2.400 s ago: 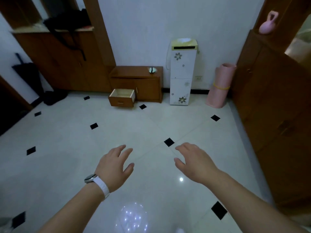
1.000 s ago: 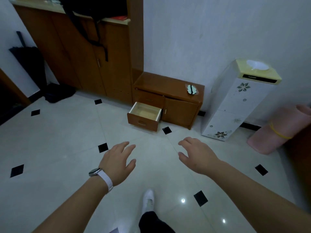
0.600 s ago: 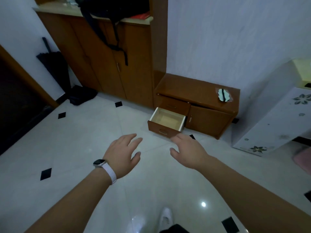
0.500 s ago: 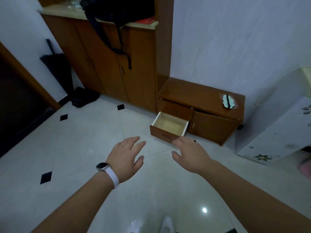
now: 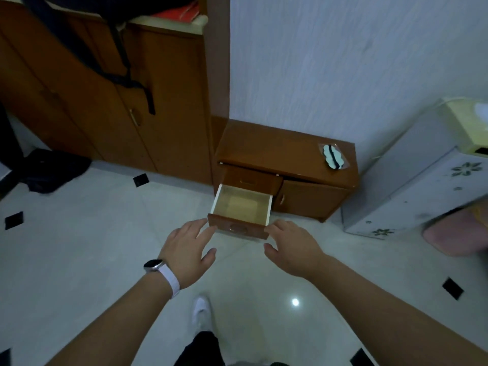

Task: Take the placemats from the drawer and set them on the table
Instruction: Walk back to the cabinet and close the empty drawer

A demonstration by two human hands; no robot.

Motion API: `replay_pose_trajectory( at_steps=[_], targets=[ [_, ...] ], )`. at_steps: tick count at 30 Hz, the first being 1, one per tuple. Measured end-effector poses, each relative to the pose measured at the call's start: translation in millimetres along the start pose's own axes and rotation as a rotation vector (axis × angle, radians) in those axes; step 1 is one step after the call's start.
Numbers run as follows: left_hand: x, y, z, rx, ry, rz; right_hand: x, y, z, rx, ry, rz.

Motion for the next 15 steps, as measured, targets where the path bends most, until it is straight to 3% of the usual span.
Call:
replay_pose_trajectory(
  at_steps=[7,15],
  targets=[
    [-100,-20,65,-0.016,-0.094,0.088,-79,2,-8,0.009,-0.103,0.022],
    [-187,-60,78,-0.001,-0.170,0.140,-142,-24,-52,-0.024,-0.137,0.040]
  ],
)
Point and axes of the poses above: each hand's wrist, its own x-axis away from the middle knuckle, its own y-axis out of the back of the hand, z = x × y, the point moved 7 cm from there along -x, towards the middle knuckle, and after that the axes turned 12 degrees about y, right-handed, at the moved point
